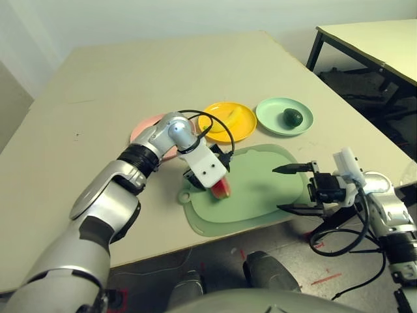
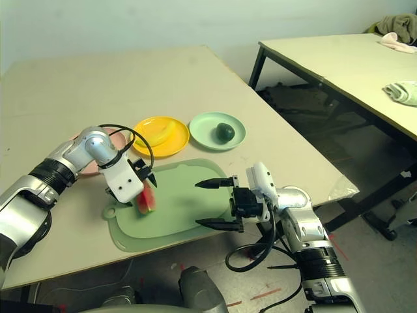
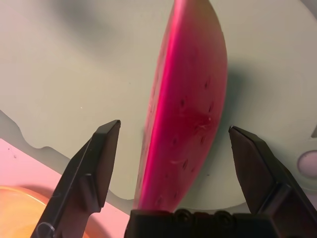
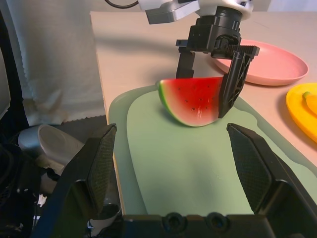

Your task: Place the fruits into color-matched plates.

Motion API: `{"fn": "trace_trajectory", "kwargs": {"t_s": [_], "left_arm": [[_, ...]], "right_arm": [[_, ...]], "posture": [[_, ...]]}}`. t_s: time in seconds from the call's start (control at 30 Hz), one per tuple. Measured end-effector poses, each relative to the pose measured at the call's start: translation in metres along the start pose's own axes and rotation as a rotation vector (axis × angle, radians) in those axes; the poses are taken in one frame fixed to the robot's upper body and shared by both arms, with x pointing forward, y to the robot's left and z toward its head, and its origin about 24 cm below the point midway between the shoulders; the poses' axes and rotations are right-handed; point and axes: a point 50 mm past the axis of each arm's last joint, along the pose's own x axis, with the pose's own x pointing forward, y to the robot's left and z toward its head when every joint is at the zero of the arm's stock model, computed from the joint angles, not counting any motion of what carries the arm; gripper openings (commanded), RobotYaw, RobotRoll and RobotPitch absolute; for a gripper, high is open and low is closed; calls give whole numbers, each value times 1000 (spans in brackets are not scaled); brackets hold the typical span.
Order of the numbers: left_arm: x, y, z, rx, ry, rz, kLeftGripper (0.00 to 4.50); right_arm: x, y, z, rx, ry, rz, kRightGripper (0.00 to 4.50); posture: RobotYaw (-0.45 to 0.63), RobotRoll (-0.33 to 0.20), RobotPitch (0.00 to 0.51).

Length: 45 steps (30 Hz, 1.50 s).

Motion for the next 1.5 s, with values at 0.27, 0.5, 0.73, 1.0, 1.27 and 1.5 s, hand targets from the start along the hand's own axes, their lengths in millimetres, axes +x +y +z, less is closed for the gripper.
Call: {"fn": "trace_trajectory", "kwargs": {"t_s": [0.27, 0.5, 0.73, 1.0, 1.27, 1.5], "left_arm": [[4, -1, -1, -22, -5, -12, 2224], [4, -3, -2, -27, -8, -25, 2098], [1, -4, -4, -62, -12, -26, 2098], [-41, -2, -19, -154, 77, 62, 2098], [-75, -21, -42, -295, 187, 162, 2098], [-99, -49, -71, -511, 358, 298, 2098]], "right_arm": [[0, 0, 0, 1, 0, 1, 4500], [1, 0, 0, 1, -1, 2, 4500], [1, -1, 0, 0, -1, 2, 4500], [0, -5, -3, 39, 5, -63, 4500], [7, -11, -8, 65, -14, -170, 4500], [14, -9, -13, 54, -15, -266, 4500]], "posture": [[-349, 0, 0], [-347, 0, 0], [-335, 0, 0], [-327, 0, 0], [-310, 0, 0], [-311, 0, 0]]}}
